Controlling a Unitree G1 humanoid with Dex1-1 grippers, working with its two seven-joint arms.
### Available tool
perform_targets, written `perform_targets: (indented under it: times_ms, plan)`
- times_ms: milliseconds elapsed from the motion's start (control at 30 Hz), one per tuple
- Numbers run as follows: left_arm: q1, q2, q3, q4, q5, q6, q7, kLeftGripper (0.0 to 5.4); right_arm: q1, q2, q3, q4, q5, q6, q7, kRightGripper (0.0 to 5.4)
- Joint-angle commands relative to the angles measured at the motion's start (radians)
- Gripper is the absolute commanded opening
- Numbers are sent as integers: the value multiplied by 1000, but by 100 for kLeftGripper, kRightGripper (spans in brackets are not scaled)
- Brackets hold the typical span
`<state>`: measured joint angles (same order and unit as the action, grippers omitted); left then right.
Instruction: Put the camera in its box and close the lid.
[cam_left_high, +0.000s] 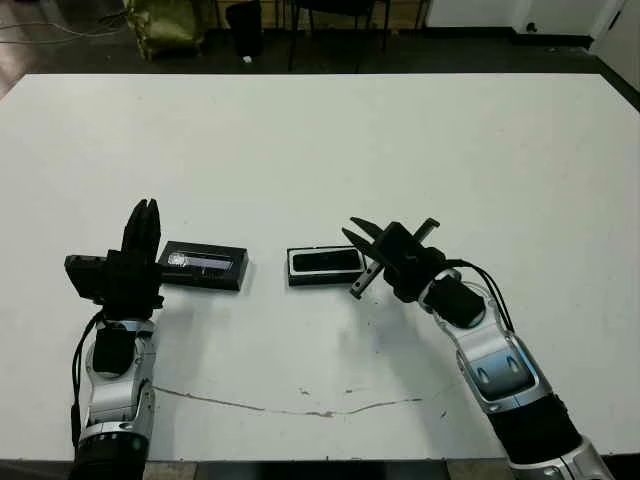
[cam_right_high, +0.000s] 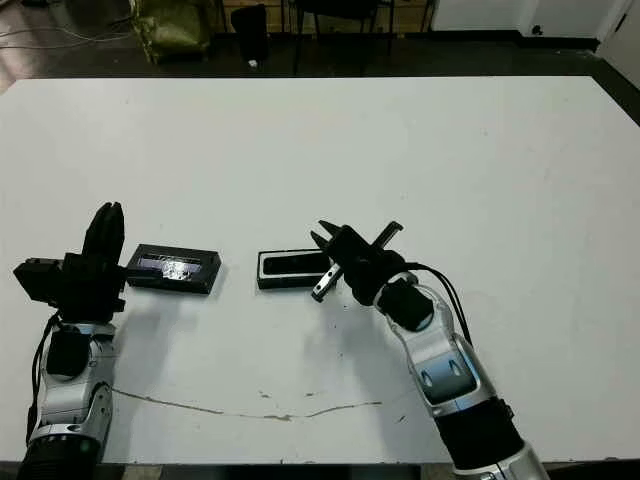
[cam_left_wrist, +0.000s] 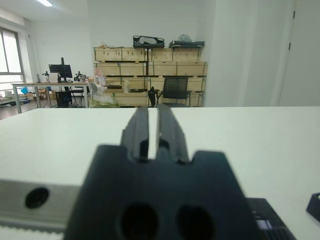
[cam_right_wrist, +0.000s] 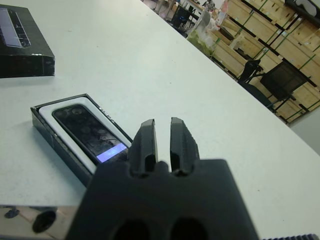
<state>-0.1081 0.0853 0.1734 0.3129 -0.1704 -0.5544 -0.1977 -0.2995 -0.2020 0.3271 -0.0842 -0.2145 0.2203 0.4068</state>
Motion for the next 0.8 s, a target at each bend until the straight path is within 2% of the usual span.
perform_targets:
  times_ms: [33,200,433,800]
  plan:
    - [53,-8,-4,43,4,10,-1,0,10,-10,10,28,-3,44,16,1]
    - [57,-11,-4,39,4,16,5,0,32,-18,18,64,1,32,19,1]
    - [58,-10,-5,40,13,9,10,0,75,-62,42,26,-22,53,48,1]
    - [50,-6,-2,42,-1,24,1,0,128,-101,24,19,-12,21,68,1]
